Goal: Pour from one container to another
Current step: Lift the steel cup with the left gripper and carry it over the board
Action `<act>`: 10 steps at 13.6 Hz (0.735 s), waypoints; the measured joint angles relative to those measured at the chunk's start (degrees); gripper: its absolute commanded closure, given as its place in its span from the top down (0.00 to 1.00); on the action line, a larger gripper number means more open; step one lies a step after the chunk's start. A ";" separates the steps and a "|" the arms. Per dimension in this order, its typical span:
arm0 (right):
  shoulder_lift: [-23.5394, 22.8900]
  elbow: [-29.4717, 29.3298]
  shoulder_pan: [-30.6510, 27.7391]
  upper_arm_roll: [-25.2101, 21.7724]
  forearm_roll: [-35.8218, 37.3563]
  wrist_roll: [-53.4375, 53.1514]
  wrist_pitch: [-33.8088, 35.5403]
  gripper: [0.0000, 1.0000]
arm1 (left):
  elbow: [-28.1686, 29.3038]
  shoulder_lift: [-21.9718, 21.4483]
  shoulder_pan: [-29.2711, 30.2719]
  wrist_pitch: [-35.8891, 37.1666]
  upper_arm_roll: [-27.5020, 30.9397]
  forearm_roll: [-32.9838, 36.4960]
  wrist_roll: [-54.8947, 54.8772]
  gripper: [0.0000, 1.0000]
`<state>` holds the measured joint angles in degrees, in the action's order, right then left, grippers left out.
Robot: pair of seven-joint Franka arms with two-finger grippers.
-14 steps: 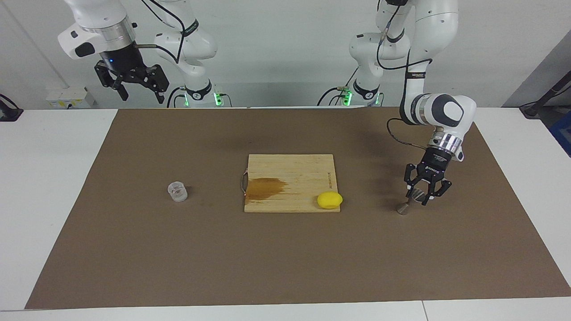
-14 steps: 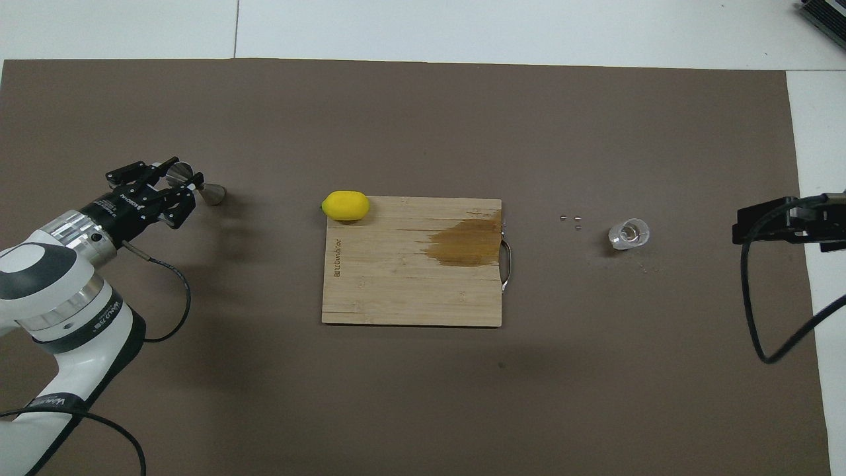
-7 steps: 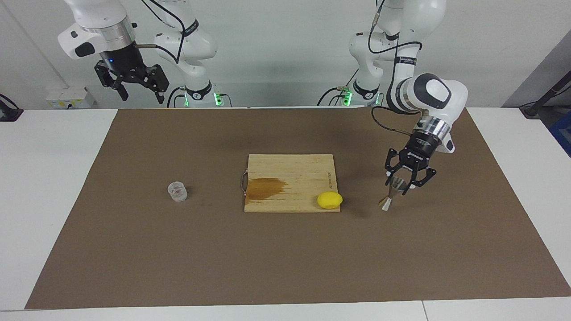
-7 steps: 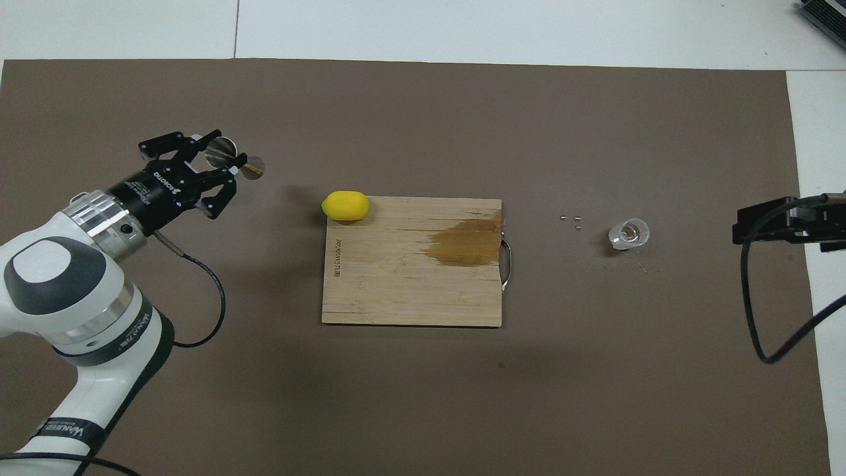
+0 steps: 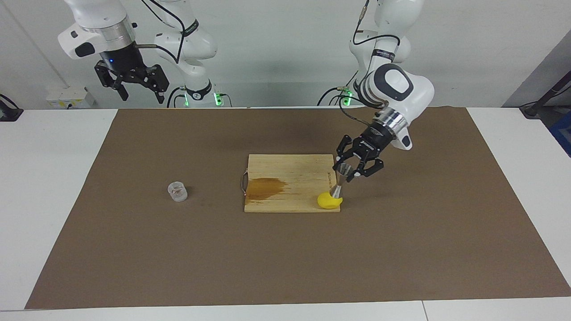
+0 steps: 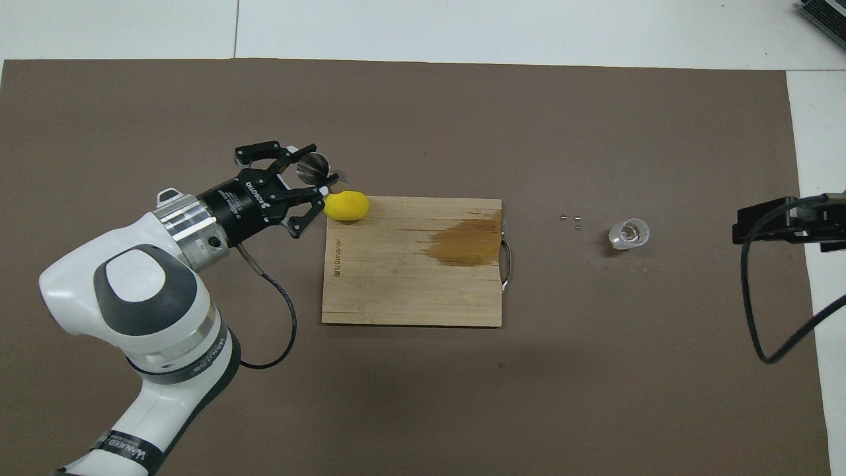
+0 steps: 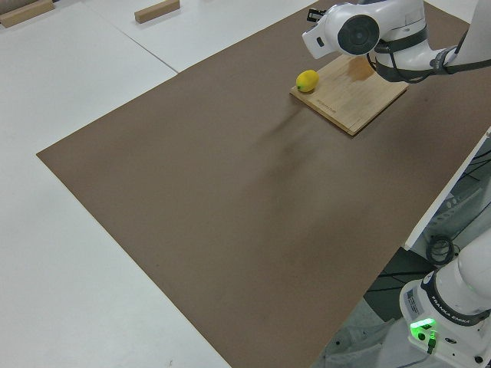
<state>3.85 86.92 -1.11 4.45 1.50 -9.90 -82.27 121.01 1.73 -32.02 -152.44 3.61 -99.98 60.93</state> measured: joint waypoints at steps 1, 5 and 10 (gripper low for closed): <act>0.00 0.00 0.00 0.00 0.00 0.00 0.00 1.00 | -0.75 0.45 -2.76 -2.72 -0.06 -0.03 0.23 0.00; 0.00 0.00 0.00 0.00 0.00 0.00 0.00 1.00 | -3.39 2.91 -10.27 -9.44 -0.29 -2.75 1.22 0.00; 0.00 0.00 0.00 0.00 0.00 0.00 0.00 1.00 | -8.67 9.49 -10.66 -14.10 -4.04 -8.54 1.22 0.00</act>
<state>3.85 86.92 -1.11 4.45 1.50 -9.90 -82.27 112.34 11.22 -42.68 -166.54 -0.43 -108.51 62.15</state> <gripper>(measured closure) 0.000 0.493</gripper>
